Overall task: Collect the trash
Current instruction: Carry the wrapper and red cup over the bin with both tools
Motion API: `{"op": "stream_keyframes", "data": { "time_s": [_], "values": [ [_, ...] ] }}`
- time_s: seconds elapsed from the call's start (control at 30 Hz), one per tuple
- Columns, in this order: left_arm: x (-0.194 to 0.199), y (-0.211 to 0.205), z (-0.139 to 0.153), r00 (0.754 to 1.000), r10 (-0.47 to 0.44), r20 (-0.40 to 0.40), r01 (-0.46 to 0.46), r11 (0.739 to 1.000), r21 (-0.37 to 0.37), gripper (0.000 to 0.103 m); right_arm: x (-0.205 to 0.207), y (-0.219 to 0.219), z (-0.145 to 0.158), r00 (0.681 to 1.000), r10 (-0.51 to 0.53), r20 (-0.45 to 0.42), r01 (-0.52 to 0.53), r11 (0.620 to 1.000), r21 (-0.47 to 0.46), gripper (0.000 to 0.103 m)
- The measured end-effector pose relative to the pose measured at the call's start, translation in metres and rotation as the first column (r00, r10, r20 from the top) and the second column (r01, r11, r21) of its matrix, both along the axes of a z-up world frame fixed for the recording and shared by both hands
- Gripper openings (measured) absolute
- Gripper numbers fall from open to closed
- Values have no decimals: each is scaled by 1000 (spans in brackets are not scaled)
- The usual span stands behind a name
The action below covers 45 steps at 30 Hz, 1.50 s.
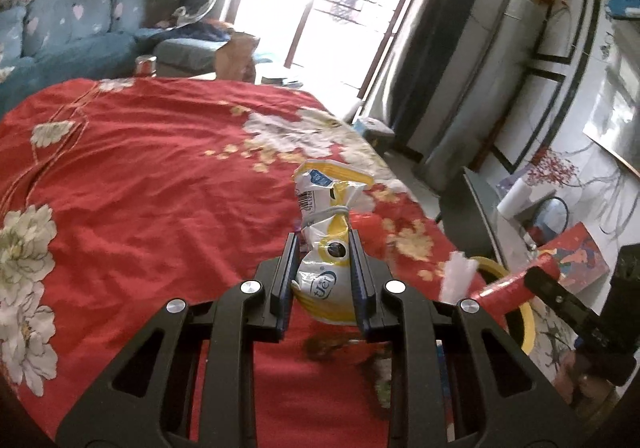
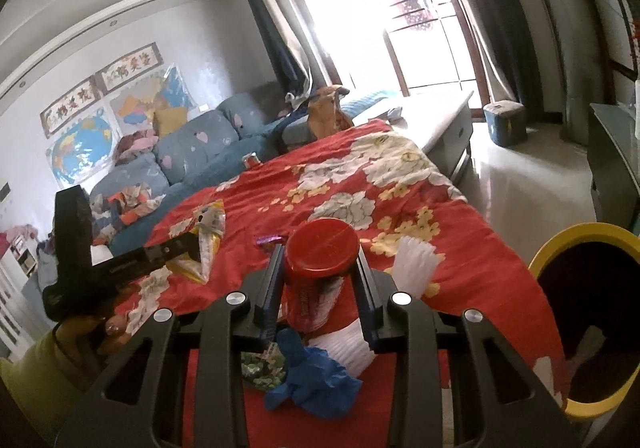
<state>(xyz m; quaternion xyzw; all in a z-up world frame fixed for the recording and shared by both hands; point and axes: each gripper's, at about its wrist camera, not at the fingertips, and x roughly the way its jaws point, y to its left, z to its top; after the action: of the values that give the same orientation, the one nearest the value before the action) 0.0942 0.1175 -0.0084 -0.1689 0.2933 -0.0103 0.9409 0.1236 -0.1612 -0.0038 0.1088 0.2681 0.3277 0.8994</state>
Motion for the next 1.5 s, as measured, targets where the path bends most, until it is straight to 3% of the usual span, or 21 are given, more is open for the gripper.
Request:
{"op": "stream_keyframes", "data": {
  "time_s": [0.73,1.5],
  "values": [
    [10,-92,11,983,-181,10,181,982,64,18,6,-63,15,987,-162,22,160,985,69,31],
    [33,-166,8,942,-336,-15,336,936,104,18,19,-133,10,941,-338,-7,337,935,106,31]
  ]
}}
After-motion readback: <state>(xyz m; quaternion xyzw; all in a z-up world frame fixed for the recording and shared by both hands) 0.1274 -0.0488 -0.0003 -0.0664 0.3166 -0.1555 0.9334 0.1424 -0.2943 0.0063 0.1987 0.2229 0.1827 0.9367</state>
